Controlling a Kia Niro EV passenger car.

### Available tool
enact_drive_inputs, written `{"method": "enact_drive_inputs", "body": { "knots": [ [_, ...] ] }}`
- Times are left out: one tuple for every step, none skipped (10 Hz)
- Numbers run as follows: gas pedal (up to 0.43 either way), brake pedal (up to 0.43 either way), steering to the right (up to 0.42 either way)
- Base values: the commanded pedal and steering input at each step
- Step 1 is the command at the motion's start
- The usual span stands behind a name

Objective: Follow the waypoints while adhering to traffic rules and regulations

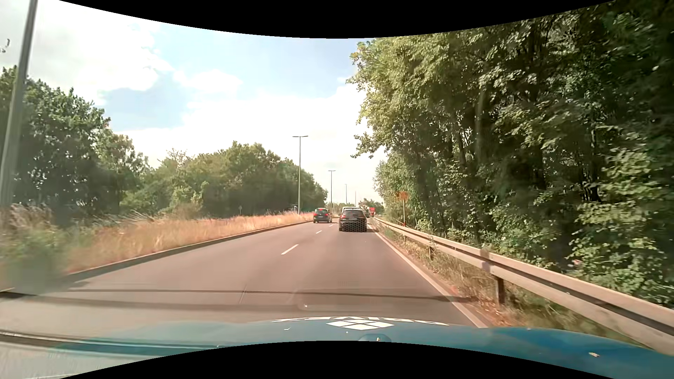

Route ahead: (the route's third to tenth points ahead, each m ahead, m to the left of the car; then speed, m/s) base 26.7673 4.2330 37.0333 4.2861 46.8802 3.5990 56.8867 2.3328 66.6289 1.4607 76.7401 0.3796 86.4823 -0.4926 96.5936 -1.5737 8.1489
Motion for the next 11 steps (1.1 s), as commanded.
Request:
{"method": "enact_drive_inputs", "body": {
  "knots": [
    [0.087, 0.0, 0.0],
    [0.087, 0.0, 0.001],
    [0.087, 0.0, 0.003],
    [0.087, 0.0, 0.004],
    [0.087, 0.0, 0.004],
    [0.087, 0.0, 0.003],
    [0.087, 0.0, 0.003],
    [0.087, 0.0, 0.003],
    [0.087, 0.0, 0.004],
    [0.098, 0.0, 0.004],
    [0.11, 0.0, 0.003]
  ]
}}
